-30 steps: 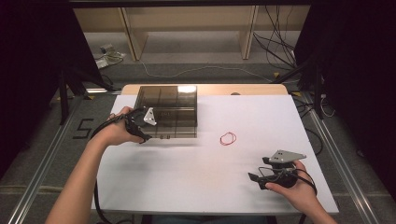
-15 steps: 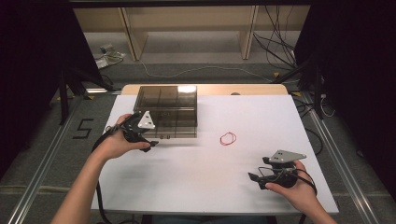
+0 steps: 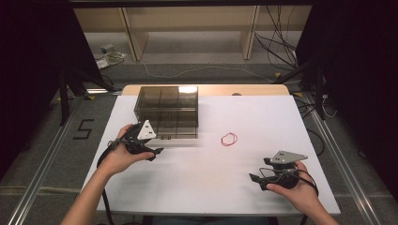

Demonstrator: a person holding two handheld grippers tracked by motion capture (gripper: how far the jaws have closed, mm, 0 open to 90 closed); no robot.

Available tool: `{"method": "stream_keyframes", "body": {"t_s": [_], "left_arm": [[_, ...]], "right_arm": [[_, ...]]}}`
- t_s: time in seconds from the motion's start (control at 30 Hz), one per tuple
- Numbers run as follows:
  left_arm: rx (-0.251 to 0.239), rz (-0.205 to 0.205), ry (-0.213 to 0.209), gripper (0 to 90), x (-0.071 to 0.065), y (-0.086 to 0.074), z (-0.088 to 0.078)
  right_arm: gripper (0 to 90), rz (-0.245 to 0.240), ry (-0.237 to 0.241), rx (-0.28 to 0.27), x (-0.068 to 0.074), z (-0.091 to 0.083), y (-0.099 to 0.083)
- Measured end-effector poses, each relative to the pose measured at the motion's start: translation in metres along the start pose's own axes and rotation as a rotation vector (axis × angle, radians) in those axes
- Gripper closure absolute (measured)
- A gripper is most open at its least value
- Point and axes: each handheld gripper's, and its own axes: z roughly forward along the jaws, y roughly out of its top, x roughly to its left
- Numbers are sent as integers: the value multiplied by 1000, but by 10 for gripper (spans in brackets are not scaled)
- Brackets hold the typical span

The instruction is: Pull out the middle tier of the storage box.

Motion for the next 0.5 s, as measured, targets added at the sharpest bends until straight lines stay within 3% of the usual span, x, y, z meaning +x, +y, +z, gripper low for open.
{"method": "stream_keyframes", "body": {"t_s": [0.2,0.37,0.5], "left_arm": [[6,25,3,224,-18,-1,4],[-11,26,17,221,-33,-1,5],[-44,4,17,215,-45,-3,2]], "right_arm": [[159,0,2,-1,0,0,0],[159,-2,1,-2,1,0,0],[159,-6,3,-1,1,0,0]]}}
